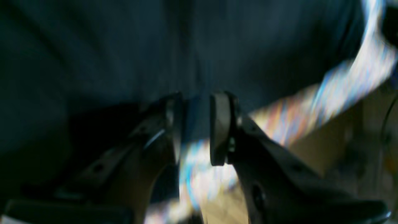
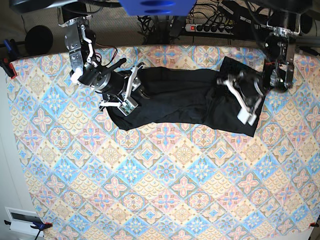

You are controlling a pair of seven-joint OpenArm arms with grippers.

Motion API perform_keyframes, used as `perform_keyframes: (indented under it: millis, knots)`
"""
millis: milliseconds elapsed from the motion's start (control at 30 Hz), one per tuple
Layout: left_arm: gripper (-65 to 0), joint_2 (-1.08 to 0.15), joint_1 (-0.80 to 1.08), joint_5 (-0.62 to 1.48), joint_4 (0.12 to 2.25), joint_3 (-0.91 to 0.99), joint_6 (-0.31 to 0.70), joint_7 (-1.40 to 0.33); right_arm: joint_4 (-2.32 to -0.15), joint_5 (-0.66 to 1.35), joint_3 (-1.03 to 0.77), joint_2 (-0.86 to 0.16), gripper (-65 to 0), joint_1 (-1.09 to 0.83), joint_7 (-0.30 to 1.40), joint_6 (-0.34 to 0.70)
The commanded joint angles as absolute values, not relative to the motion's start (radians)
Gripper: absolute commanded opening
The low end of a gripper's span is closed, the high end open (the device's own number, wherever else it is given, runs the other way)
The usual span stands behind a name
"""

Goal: Layout the t-shirt on the table in an organized manner, then fold the t-shirt properly
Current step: 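Fold the shirt end over onto the body with the left gripper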

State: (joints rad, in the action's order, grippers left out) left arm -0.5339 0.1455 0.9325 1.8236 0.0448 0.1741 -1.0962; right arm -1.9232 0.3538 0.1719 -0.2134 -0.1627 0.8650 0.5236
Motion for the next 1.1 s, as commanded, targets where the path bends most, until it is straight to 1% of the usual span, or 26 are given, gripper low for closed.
perform_keyframes:
  millis: [0,100,167,233,333,400,433,533,667,733,767,833,933,967,1067]
  knots:
    - [-49.9,-0.545,0.139,0.943,1.839,0.062,0.174,-1.098,-1.94,0.371,0.165,-0.217,-42.6,-0.154,0.845,0.527]
    - [-49.5,-0.542,0.081,0.943,1.834,0.044,0.168,-1.098,-1.94,0.371,0.166,-0.217,-42.6,-0.154,0.845,0.527]
    - [-46.3,-0.521,0.048,0.941,1.824,0.018,0.166,-1.104,-1.94,0.371,0.168,-0.217,-42.6,-0.154,0.845,0.527]
    - [-40.6,-0.503,0.027,0.935,1.781,0.005,0.166,-1.106,-1.94,0.371,0.168,-0.217,-42.6,-0.154,0.845,0.527]
    - [-29.6,-0.469,-0.002,0.929,1.713,-0.035,0.166,-1.106,-1.94,0.371,0.166,-0.217,-42.6,-0.154,0.845,0.527]
    - [-24.6,-0.455,-0.007,0.926,1.704,-0.064,0.166,-1.106,-1.94,0.371,0.166,-0.217,-42.6,-0.154,0.845,0.527]
    - [-23.1,-0.453,-0.007,0.917,1.704,-0.076,0.166,-1.106,-1.942,0.371,0.166,-0.217,-42.6,-0.156,0.845,0.527]
    - [-22.7,-0.45,-0.007,0.871,1.704,-0.114,0.166,-1.101,-1.942,0.371,0.165,-0.217,-42.6,-0.154,0.845,0.527]
    - [-23.0,-0.407,-0.007,0.762,1.702,-0.162,0.166,-1.099,-1.942,0.371,0.165,-0.217,-42.6,-0.154,0.845,0.527]
    - [-25.9,-0.392,-0.007,0.705,1.701,-0.185,0.166,-1.098,-1.94,0.371,0.165,-0.217,-42.6,-0.154,0.845,0.527]
    - [-28.9,-0.383,-0.007,0.68,1.701,-0.191,0.166,-1.098,-1.94,0.371,0.165,-0.217,-42.6,-0.153,0.845,0.527]
    - [-37.9,-0.355,-0.008,0.647,1.701,-0.189,0.166,-1.098,-1.94,0.371,0.165,-0.216,-42.6,-0.153,0.845,0.527]
    - [-53.4,-0.312,-0.036,0.618,1.699,-0.188,0.17,-1.075,-1.94,0.371,0.165,-0.216,-42.6,-0.153,0.845,0.527]
    - [-56.9,-0.3,-0.041,0.615,1.699,-0.188,0.168,-1.056,-1.94,0.371,0.165,-0.216,-42.6,-0.153,0.845,0.527]
    - [-64.1,-0.286,-0.056,0.599,1.664,-0.185,0.166,-1.04,-1.94,0.371,0.165,-0.216,-42.6,-0.153,0.845,0.527]
